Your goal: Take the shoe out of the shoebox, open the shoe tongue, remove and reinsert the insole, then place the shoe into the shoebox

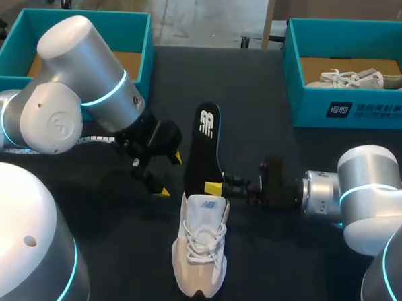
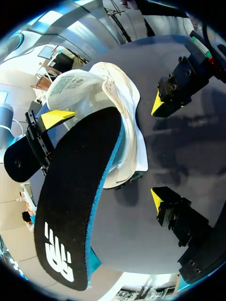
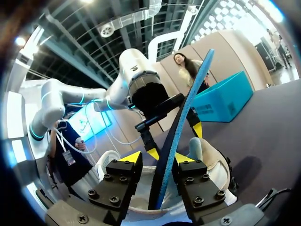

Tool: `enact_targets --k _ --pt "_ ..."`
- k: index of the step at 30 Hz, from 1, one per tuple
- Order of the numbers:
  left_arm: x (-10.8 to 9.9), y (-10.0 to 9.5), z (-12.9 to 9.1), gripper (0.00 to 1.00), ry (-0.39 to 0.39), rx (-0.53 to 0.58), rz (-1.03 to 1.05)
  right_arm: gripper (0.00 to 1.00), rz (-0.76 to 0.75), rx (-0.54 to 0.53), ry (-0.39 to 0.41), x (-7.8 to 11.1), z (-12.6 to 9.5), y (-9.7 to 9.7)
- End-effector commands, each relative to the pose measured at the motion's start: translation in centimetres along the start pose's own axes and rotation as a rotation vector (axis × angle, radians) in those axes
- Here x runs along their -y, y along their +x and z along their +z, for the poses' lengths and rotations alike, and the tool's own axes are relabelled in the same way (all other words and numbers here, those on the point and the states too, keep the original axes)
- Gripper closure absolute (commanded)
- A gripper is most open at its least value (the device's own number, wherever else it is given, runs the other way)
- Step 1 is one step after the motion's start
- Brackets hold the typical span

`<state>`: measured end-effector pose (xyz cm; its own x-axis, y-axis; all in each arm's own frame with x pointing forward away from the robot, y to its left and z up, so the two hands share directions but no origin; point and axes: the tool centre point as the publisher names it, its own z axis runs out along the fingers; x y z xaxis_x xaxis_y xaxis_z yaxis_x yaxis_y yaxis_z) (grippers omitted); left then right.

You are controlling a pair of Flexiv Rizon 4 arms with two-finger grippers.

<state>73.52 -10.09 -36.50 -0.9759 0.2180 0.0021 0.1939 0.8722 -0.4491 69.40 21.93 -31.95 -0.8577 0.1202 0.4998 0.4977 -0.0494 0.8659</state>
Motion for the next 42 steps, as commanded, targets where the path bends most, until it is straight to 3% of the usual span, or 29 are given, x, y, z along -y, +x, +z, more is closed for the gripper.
enact_targets --k 1,23,26,28,42 --pt "-0.1 0.1 0.0 0.0 0.002 0.002 0.001 0.6 -0.003 0.004 0.013 -0.5 0.3 0.3" --pt "-0.1 0.1 0.0 0.0 0.002 0.002 0.001 0.64 0.003 0.0 0.026 -2.0 1.6 -0.2" --pt "-0.1 0.1 0.0 0.0 0.002 0.002 0.001 0.73 0.01 0.0 0.027 -2.1 1.8 -0.4" --pt "-0.1 0.1 0.0 0.0 0.002 0.002 0.001 1.0 0.014 0.003 0.033 -2.1 1.9 -0.4" --pt "-0.1 0.1 0.0 0.0 0.002 0.002 0.001 1.0 0.074 0.038 0.065 -0.1 1.0 -0.6"
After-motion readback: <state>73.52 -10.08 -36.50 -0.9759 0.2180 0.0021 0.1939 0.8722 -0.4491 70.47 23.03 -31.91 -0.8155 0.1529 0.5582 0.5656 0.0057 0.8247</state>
